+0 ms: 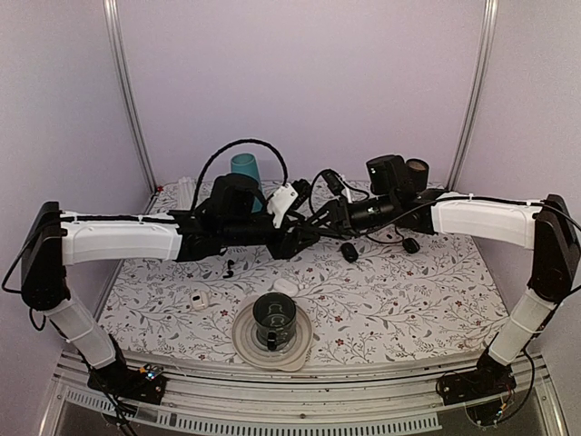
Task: Insert the wireless bluetooth earbuds into the charging case
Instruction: Pass from the left arm to the right
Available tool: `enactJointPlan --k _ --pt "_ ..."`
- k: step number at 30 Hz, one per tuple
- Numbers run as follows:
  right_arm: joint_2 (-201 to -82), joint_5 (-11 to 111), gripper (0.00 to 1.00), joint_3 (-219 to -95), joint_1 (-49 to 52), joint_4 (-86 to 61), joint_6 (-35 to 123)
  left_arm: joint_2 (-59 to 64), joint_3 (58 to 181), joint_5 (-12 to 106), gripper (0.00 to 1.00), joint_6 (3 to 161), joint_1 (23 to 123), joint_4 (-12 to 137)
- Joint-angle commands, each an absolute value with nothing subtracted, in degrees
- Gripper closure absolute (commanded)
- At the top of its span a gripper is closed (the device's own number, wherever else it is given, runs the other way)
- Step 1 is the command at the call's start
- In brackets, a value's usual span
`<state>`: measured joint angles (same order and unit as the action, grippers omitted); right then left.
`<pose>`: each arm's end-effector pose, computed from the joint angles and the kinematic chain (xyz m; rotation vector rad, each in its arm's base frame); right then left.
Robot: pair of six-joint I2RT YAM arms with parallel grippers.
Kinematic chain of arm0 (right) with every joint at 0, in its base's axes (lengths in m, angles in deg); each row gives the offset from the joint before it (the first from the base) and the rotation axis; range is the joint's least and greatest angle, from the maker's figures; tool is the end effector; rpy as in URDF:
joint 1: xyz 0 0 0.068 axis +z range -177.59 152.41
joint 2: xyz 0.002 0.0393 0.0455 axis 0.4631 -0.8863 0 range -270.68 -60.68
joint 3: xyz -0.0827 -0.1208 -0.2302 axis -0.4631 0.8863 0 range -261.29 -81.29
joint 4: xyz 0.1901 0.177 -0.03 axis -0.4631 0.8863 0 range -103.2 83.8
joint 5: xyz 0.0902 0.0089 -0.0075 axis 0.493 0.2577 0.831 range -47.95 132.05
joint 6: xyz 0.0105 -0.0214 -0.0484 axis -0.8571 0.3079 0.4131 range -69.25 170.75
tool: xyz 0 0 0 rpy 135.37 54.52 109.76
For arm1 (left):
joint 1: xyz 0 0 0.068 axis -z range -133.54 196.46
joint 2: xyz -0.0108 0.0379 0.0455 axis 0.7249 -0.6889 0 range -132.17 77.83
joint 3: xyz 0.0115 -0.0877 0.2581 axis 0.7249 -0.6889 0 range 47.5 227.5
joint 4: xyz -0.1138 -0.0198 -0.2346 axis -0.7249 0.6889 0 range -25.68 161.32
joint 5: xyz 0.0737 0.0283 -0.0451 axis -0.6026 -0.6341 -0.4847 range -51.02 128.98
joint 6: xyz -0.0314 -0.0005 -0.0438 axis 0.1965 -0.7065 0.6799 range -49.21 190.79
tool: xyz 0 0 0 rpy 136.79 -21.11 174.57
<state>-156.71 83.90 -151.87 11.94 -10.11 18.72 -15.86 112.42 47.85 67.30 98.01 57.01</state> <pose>0.2803 0.2621 0.2770 -0.6532 2.1970 1.4701 0.2335 -0.3027 0.2717 1.0199 1.7285 -0.6981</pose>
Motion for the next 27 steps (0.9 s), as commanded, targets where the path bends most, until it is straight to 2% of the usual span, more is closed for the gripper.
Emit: enactJointPlan --k 1,6,8,11,14,19,27 --pt "-157.4 84.8 0.67 -153.2 12.6 -9.2 19.4 -16.8 114.1 46.1 0.81 66.5 99.0 56.7" --pt "-157.4 84.9 0.89 -153.4 12.6 -9.2 19.5 -16.7 114.0 44.9 0.81 66.8 98.9 56.3" --pt "-157.2 84.6 0.95 -153.4 12.6 -9.3 19.6 -16.7 113.8 44.9 0.75 66.9 98.9 56.0" --pt "-156.6 83.3 0.96 -153.3 12.6 -9.5 19.9 -16.5 113.4 45.1 0.57 67.3 99.0 55.7" --pt "-155.6 81.5 0.96 -153.3 12.6 -9.4 21.1 -15.8 112.4 45.8 0.34 67.9 98.9 54.9" --pt "-154.0 78.9 0.97 -153.4 12.5 -8.2 24.8 -13.7 109.9 49.0 0.11 69.1 98.4 54.4" --pt "-151.2 78.5 0.97 -153.2 12.3 -6.6 31.5 -8.9 104.6 58.8 0.06 72.4 95.7 53.1"
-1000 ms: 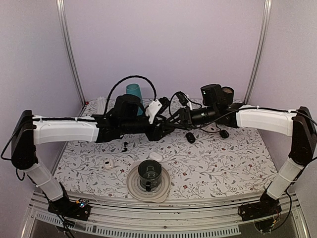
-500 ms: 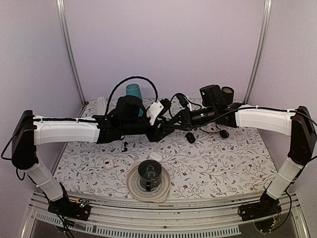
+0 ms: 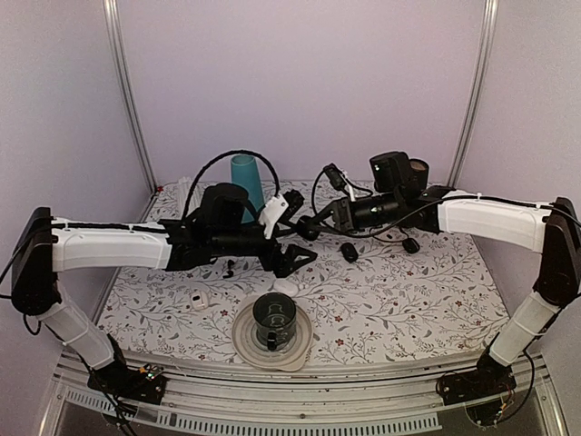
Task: Insert the wireless bluetooth earbuds into the charging case
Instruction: Pass from the left arm to the right, then pass from the right arm to the left
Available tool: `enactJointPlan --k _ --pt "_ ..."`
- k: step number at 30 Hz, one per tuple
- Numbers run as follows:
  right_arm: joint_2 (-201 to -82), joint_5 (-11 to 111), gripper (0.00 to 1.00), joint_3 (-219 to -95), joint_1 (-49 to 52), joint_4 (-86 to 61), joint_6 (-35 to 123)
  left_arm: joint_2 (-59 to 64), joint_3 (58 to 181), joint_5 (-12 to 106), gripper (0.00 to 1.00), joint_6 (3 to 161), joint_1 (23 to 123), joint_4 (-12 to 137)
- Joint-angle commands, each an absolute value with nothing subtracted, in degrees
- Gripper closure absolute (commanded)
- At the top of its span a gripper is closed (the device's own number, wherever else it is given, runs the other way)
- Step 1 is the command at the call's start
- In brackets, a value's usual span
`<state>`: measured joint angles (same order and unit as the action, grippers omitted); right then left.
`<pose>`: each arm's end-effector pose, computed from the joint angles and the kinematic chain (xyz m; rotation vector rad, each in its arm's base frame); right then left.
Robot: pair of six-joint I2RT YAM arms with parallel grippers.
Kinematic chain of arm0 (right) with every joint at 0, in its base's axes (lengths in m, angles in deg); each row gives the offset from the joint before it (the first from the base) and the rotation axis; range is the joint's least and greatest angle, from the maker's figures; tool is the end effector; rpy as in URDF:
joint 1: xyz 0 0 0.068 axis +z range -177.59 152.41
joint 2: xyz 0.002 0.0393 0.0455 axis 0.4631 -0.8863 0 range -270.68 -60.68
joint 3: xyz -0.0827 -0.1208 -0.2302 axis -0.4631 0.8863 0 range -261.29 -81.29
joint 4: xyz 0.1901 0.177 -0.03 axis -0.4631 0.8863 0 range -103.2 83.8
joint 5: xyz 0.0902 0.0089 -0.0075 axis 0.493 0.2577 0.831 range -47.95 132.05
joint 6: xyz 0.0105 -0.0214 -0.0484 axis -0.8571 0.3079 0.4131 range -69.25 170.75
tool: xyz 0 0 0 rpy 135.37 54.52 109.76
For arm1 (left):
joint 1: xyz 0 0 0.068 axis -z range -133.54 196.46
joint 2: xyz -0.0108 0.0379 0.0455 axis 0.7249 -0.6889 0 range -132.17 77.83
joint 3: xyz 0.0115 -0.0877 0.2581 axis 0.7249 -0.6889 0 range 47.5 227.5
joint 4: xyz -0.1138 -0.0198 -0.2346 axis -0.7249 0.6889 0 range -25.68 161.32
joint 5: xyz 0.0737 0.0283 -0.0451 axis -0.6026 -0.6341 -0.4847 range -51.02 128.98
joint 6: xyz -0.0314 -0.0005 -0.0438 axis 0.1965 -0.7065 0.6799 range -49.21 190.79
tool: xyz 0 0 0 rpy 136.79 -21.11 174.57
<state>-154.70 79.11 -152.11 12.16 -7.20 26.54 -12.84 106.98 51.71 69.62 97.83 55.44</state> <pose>0.2758 0.2574 0.2856 -0.7305 2.1338 1.3168 0.2215 -0.2895 0.2607 1.0345 1.7530 -0.7825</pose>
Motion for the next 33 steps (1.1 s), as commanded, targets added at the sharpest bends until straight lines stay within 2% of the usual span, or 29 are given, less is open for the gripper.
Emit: enactJointPlan --k 1,6,11,15,33 --pt "-150.7 78.8 0.97 -153.2 12.4 -6.3 32.5 -8.4 104.0 61.0 0.07 73.3 94.8 52.7" --pt "-148.3 80.6 0.97 -152.9 12.3 -5.3 37.0 -6.7 101.9 73.4 0.18 78.5 90.9 49.7" --pt "-146.5 83.8 0.97 -152.6 12.6 -4.7 40.9 -6.9 101.3 81.8 0.33 84.1 88.0 45.5" --pt "-145.3 85.5 0.97 -152.6 13.1 -4.1 43.2 -7.3 101.9 87.3 0.39 88.7 87.3 41.8" --pt "-146.6 88.6 0.96 -157.0 15.6 2.4 48.9 -10.2 108.4 90.9 0.61 87.1 89.1 47.7"
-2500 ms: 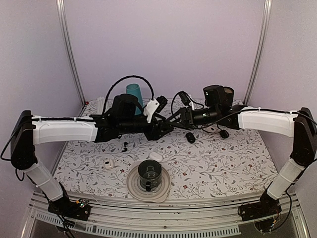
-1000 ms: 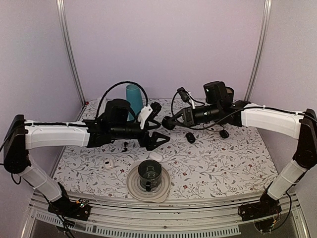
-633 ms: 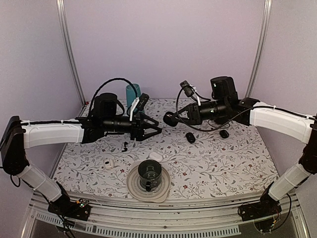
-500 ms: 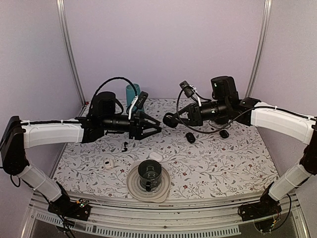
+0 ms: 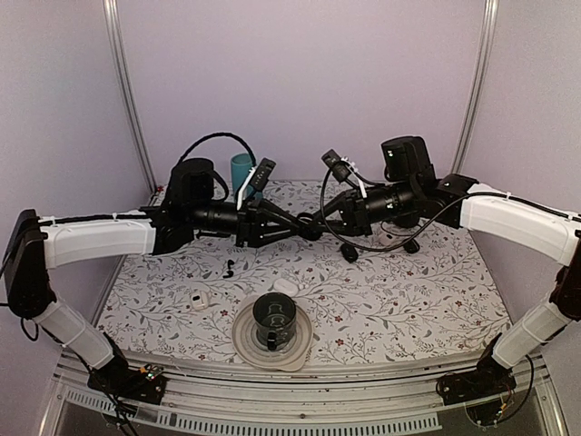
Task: Insert the wireless bluetooth earbuds into the charging case
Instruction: Pass from the right arm to the left, then pass from the left arm to the right
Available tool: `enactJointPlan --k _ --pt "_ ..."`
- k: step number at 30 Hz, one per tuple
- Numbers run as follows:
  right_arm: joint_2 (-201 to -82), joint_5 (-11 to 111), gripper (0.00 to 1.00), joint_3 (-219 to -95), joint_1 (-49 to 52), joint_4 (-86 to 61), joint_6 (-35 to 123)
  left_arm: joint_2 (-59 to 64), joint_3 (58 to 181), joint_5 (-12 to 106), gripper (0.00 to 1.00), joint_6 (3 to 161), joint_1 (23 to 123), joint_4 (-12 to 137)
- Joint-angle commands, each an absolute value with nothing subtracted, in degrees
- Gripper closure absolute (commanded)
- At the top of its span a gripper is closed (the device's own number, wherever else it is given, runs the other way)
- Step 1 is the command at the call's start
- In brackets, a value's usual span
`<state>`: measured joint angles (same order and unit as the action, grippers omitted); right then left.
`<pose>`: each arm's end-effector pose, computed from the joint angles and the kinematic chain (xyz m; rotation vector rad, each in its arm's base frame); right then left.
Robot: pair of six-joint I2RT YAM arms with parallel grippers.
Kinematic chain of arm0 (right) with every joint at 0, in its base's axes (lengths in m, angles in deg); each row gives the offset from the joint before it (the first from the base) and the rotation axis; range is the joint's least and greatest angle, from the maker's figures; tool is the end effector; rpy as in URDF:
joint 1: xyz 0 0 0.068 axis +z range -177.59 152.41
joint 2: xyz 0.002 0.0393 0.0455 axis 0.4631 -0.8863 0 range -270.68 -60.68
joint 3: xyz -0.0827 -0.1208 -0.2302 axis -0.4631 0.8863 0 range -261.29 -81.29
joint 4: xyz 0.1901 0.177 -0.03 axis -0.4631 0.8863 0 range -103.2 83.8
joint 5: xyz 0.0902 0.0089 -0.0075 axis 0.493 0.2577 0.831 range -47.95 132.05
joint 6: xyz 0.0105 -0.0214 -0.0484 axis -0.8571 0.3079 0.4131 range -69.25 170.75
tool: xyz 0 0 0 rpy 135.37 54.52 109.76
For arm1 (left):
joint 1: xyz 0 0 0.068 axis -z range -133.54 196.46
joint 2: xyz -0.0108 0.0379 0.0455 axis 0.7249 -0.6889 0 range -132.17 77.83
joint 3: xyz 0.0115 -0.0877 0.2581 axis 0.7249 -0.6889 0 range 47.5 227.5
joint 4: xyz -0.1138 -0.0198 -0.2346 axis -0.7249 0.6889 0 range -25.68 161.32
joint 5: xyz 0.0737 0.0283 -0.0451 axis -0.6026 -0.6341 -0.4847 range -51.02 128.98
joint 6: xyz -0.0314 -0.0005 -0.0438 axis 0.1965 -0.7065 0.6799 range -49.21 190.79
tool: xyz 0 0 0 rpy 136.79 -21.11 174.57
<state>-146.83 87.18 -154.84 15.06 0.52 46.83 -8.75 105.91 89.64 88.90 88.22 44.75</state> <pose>0.2353 0.2512 0.3381 -1.1865 1.7699 1.2940 0.2384 -0.2496 0.2999 1.0716 1.5900 -1.4908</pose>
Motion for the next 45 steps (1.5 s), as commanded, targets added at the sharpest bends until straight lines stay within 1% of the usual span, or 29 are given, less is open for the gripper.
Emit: enactJointPlan --k 1,8,11,13,16,17,19,22,25,27,31,35,38,45 --pt "-146.8 88.8 0.96 -157.5 15.6 3.0 49.1 -10.4 108.7 90.9 0.63 86.9 89.3 48.1" --pt "-147.8 88.0 0.96 -159.1 15.9 5.3 50.2 -10.9 110.1 91.6 0.74 86.1 90.1 49.5" --pt "-148.1 87.9 0.96 -159.4 15.9 5.5 50.1 -11.0 110.3 91.6 0.83 86.0 90.3 49.6" --pt "-148.3 87.7 0.96 -159.7 15.9 5.5 50.2 -11.1 110.4 91.8 0.88 85.9 90.4 49.7" --pt "-148.5 87.3 0.95 -159.8 15.9 5.4 50.2 -11.3 110.5 92.0 1.0 86.1 90.6 49.5" --pt "-148.5 87.0 0.93 -159.8 15.9 5.2 50.1 -11.4 110.5 92.0 1.0 86.3 90.6 49.2" --pt "-148.4 86.4 0.84 -159.6 15.9 4.8 50.1 -11.3 110.2 92.1 1.0 87.1 90.7 48.1" --pt "-147.6 84.8 0.63 -158.2 15.9 2.1 49.3 -10.8 108.6 92.0 1.0 90.2 90.6 43.2" --pt "-144.8 81.9 0.41 -154.8 15.9 -4.3 46.8 -9.6 105.9 89.7 1.0 95.0 90.6 35.7" --pt "-142.6 79.8 0.33 -152.1 15.9 -8.7 45.0 -8.7 104.1 88.0 1.0 98.0 90.5 30.9" --pt "-138.0 76.4 0.23 -144.7 15.9 -19.7 41.4 -7.6 102.2 82.9 1.0 101.4 90.5 25.8" --pt "-133.6 74.9 0.22 -137.2 15.9 -33.0 36.5 -7.1 101.1 79.6 1.0 104.6 90.8 20.7" --pt "-132.5 74.3 0.22 -131.8 15.9 -44.1 30.9 -7.2 101.4 77.6 1.0 105.4 91.4 18.6" --pt "-137.1 74.6 0.28 -130.1 16.2 -58.8 19.3 -8.4 102.3 74.1 1.0 107.0 93.2 14.8"
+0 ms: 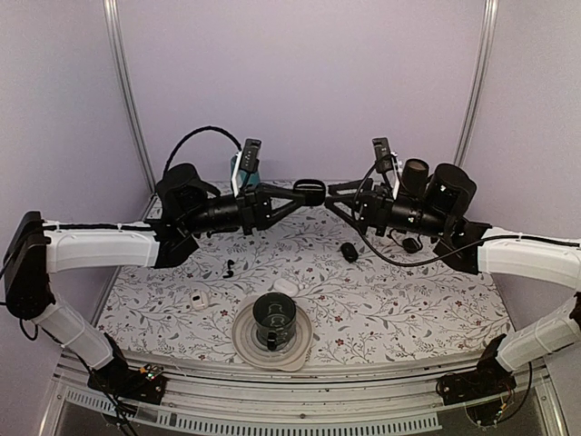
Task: Insert the wireless bluetooth earbuds into the charging case
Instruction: Pass from the left arm to the right
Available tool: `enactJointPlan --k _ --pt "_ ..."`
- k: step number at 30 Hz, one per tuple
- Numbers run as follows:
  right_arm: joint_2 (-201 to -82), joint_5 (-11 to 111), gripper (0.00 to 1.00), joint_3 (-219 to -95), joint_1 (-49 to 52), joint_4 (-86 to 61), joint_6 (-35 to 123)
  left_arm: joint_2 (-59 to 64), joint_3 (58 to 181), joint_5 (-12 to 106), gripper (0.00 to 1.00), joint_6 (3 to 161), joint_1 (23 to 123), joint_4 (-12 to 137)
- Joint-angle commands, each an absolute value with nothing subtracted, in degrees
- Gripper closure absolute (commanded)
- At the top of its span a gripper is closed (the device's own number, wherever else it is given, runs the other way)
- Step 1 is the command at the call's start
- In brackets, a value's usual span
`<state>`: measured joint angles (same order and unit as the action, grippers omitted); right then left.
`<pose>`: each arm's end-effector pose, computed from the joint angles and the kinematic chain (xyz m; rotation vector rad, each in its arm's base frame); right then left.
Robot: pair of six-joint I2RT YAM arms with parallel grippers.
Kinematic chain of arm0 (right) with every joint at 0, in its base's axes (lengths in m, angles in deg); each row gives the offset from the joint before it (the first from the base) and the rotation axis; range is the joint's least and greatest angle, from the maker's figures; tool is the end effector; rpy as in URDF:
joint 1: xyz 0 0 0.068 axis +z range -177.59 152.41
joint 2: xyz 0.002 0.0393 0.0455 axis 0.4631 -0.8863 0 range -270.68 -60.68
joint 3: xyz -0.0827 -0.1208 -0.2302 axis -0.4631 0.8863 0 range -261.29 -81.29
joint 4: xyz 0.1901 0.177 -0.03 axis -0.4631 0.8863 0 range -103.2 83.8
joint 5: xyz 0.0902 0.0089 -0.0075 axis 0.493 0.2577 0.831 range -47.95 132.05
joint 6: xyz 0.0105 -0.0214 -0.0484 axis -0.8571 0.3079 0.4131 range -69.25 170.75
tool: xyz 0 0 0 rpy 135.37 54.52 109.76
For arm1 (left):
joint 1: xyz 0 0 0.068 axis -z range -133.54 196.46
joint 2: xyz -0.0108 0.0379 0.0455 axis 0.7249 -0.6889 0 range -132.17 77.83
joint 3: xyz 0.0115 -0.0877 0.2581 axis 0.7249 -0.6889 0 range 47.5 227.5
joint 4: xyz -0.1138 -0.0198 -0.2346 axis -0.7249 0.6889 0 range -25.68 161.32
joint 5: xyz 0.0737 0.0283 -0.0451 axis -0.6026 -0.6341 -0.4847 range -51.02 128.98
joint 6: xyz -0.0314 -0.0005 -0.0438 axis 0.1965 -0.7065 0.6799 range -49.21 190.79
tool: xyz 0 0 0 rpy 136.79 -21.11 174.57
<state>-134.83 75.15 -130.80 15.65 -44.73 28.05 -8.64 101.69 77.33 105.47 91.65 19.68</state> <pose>0.2042 0.2188 0.3324 -0.7818 1.4217 1.3279 0.2258 -0.2585 0.3187 0.7703 1.4112 -1.5711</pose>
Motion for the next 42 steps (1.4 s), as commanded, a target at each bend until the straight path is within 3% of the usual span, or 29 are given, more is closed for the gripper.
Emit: enactJointPlan --k 1,10,20,31,35,39,42 --pt "-137.7 74.2 0.29 -129.9 16.6 -60.5 17.8 -8.6 102.4 73.4 1.0 107.4 93.4 14.6" --pt "-141.1 71.9 0.37 -131.2 18.6 -62.9 14.9 -9.8 102.2 70.5 1.0 109.3 94.6 10.3" --pt "-140.6 70.0 0.52 -131.2 18.8 -62.6 14.4 -10.3 102.1 70.8 1.0 109.0 95.2 10.3" --pt "-140.9 71.3 0.72 -131.9 19.0 -61.3 15.0 -10.6 102.1 71.1 1.0 108.6 95.5 10.8" --pt "-140.6 70.8 0.89 -131.9 18.9 -60.1 16.0 -10.0 102.4 71.0 1.0 107.1 95.5 13.3" --pt "-140.0 70.4 0.96 -132.1 19.0 -57.3 18.3 -8.0 102.5 69.6 0.58 103.1 95.4 18.0" --pt "-139.0 71.0 0.97 -132.0 18.9 -55.3 21.3 -6.2 102.4 68.7 0.39 100.0 95.1 21.8"
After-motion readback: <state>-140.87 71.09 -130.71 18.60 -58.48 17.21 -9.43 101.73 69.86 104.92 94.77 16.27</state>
